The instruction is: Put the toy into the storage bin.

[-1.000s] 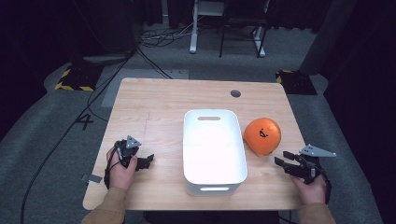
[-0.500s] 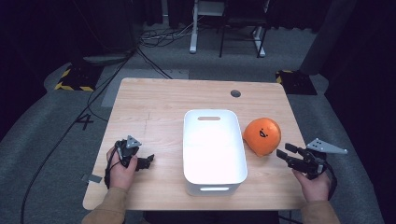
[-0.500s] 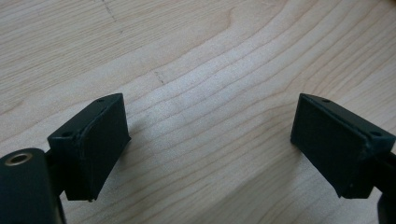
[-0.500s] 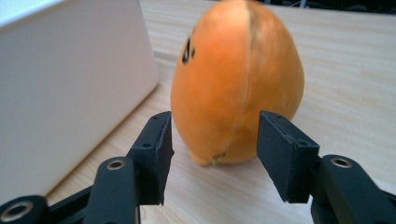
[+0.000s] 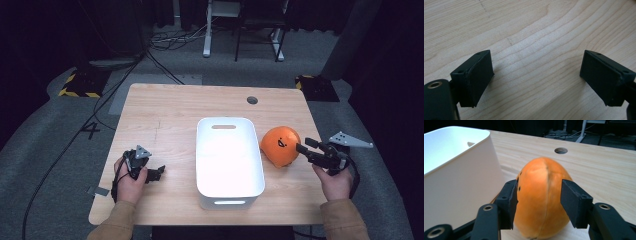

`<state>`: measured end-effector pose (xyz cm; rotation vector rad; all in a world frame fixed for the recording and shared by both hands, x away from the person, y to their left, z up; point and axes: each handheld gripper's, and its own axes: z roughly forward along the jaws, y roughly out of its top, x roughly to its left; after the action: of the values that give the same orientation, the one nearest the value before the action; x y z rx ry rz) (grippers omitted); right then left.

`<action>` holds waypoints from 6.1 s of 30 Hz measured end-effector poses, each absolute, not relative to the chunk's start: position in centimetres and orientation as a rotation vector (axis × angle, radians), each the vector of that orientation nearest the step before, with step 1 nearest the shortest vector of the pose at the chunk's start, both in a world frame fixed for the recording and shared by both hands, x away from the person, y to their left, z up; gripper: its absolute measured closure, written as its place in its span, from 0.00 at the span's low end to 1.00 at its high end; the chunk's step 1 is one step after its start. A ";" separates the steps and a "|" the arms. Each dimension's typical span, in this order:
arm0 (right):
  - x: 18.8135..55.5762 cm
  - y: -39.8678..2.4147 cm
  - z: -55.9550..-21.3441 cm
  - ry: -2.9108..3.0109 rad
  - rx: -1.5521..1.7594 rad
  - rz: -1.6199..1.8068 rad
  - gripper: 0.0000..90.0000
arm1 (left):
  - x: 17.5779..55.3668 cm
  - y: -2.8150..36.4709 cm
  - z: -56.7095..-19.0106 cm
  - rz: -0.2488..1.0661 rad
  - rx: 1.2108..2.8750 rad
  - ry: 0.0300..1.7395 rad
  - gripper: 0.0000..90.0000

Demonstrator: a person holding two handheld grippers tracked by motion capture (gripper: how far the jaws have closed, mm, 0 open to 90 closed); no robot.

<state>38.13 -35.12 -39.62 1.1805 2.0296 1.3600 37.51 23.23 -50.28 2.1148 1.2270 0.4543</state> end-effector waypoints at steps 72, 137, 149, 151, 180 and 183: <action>38.0 -30.4 -25.9 2.076 0.837 1.512 0.89 | 37.5 23.2 -50.3 0.451 2.114 1.227 0.13; 42.9 -11.7 -33.4 2.575 0.638 1.256 0.89 | 38.4 22.5 -50.4 0.434 2.142 1.220 0.02; 43.4 -10.5 -35.0 2.634 0.639 1.103 0.88 | 38.4 22.5 -50.4 0.435 2.143 1.220 0.02; 43.4 -10.4 -35.1 2.641 0.644 1.086 0.88 | 38.4 22.5 -50.4 0.433 2.143 1.220 0.02; 43.5 -11.9 -35.8 2.662 0.742 1.146 0.70 | 38.4 22.5 -50.4 0.433 2.143 1.220 0.02; 43.3 -12.0 -35.4 2.651 0.746 1.177 0.69 | 38.4 22.5 -50.4 0.433 2.142 1.220 0.02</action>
<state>43.26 -11.99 -35.44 0.7464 2.6506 1.1774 38.37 22.54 -50.39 2.1421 1.2201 0.4331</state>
